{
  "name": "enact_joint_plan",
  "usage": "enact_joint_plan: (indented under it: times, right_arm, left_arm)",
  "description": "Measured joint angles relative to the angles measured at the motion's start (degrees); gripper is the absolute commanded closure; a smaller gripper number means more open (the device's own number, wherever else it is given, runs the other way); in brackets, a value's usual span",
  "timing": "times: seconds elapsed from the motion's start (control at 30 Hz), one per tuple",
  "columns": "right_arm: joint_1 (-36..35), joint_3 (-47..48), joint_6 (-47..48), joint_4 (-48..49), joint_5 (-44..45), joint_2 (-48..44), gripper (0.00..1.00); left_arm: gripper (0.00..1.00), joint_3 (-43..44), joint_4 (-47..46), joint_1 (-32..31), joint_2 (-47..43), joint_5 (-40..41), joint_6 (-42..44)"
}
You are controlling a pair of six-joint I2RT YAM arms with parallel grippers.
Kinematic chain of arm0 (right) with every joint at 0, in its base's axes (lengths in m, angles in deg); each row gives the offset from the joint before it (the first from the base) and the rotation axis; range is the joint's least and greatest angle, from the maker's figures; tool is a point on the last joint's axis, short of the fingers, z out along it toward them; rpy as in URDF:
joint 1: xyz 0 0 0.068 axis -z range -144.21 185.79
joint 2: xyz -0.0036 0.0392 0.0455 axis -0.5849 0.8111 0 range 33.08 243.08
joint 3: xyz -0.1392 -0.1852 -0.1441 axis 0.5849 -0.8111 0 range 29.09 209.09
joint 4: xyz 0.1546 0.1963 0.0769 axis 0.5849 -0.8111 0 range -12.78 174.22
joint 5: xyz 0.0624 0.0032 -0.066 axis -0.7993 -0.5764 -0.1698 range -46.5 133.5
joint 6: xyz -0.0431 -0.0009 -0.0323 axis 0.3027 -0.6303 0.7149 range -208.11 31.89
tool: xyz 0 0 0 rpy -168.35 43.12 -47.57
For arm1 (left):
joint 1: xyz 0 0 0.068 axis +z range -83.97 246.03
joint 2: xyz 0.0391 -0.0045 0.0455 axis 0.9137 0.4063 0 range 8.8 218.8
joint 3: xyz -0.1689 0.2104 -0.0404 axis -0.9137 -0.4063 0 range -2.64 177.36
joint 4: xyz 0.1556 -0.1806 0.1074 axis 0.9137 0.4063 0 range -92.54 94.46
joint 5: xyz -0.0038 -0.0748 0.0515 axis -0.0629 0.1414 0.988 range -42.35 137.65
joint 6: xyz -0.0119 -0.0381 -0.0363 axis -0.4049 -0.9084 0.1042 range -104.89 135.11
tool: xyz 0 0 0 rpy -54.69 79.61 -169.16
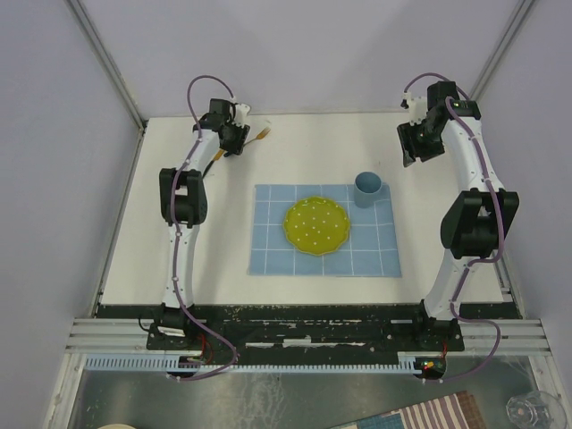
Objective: Set the dinner table for one person
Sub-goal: Pick up the fork at the center of the board.
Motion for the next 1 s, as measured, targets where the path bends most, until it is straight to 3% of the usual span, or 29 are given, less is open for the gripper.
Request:
enact_joint_plan:
  times: [0.63, 1.0]
  right_arm:
    - [0.0, -0.4, 0.2, -0.1, 0.2, 0.0, 0.4]
    - [0.0, -0.9, 0.2, -0.1, 0.6, 0.0, 0.4]
  left_arm:
    - [0.53, 3.3, 9.4, 0.4, 0.9, -3.9, -1.9]
    - [0.92, 3.8, 11.9, 0.3, 0.9, -3.3, -1.9]
